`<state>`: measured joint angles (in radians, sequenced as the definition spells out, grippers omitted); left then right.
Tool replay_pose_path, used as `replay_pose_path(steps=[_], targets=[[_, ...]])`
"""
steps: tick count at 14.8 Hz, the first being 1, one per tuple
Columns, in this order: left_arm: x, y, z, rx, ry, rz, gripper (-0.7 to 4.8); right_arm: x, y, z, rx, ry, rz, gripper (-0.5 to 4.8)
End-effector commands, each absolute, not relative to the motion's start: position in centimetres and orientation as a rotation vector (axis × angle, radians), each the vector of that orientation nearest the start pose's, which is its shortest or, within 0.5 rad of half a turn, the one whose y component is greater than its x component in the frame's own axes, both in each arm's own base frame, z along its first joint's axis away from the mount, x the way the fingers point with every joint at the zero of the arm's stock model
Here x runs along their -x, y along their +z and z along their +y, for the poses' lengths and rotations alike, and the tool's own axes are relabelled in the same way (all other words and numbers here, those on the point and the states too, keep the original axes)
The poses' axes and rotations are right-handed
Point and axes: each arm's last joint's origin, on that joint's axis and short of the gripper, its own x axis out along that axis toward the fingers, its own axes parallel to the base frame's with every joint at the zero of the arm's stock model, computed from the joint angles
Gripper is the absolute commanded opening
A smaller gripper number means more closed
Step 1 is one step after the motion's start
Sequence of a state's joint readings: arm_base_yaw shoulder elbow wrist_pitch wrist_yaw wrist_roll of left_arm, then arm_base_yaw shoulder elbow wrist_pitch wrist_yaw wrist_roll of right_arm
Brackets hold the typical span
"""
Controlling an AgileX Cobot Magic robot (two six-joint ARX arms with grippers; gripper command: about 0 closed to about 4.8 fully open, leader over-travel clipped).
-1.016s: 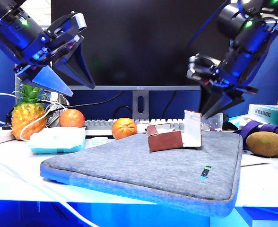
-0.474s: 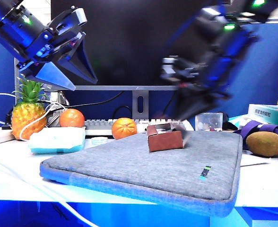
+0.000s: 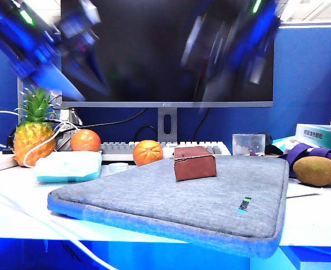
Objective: Close the glasses case.
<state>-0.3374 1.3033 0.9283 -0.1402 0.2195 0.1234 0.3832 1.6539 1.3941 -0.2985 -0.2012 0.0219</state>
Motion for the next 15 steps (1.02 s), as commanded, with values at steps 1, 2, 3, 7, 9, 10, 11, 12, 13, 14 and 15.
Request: replay_pose_path(steps=[1, 2, 3, 7, 9, 10, 11, 12, 13, 14, 15], targets=[[-23.2, 33.2, -7.6, -0.305, -0.383, 0.227, 3.72, -30.5, 39.5, 11.6, 0.008, 0.519, 0.258, 1.09], [-21.7, 34.7, -6.5, -0.305, -0.337, 0.167, 3.72, -28.5, 41.6, 10.6, 0.051, 0.486, 0.174, 1.09], [-20.3, 35.6, -5.4, -0.284, -0.316, 0.122, 3.72, -26.3, 43.1, 9.7, 0.074, 0.444, 0.102, 1.09], [-15.1, 35.4, -1.0, -0.246, -0.139, 0.016, 3.72, -17.9, 43.1, 6.4, 0.039, 0.358, -0.116, 1.09], [-12.7, 33.6, -0.9, -0.254, -0.152, -0.020, 3.72, -13.7, 40.0, 4.8, 0.027, 0.334, -0.143, 1.09], [-11.6, 33.0, -1.0, -0.243, -0.216, -0.055, 3.72, -12.3, 37.7, 4.4, 0.018, 0.336, -0.133, 1.09], [-10.5, 32.3, -1.1, -0.213, -0.248, -0.093, 3.72, -11.3, 35.1, 4.1, 0.011, 0.340, -0.115, 1.09], [-9.6, 31.6, -1.0, -0.215, -0.236, -0.113, 3.72, -10.5, 32.6, 3.8, -0.034, 0.344, -0.119, 1.09], [-8.7, 31.0, -1.0, -0.217, -0.257, -0.135, 3.72, -10.0, 30.4, 3.8, -0.085, 0.385, -0.146, 1.09], [-7.9, 30.4, -1.0, -0.208, -0.254, -0.162, 3.71, -9.6, 28.3, 3.8, -0.142, 0.437, -0.162, 1.09], [-7.1, 29.8, -1.0, -0.207, -0.250, -0.195, 3.72, -9.6, 26.2, 3.8, -0.173, 0.442, -0.156, 1.09]])
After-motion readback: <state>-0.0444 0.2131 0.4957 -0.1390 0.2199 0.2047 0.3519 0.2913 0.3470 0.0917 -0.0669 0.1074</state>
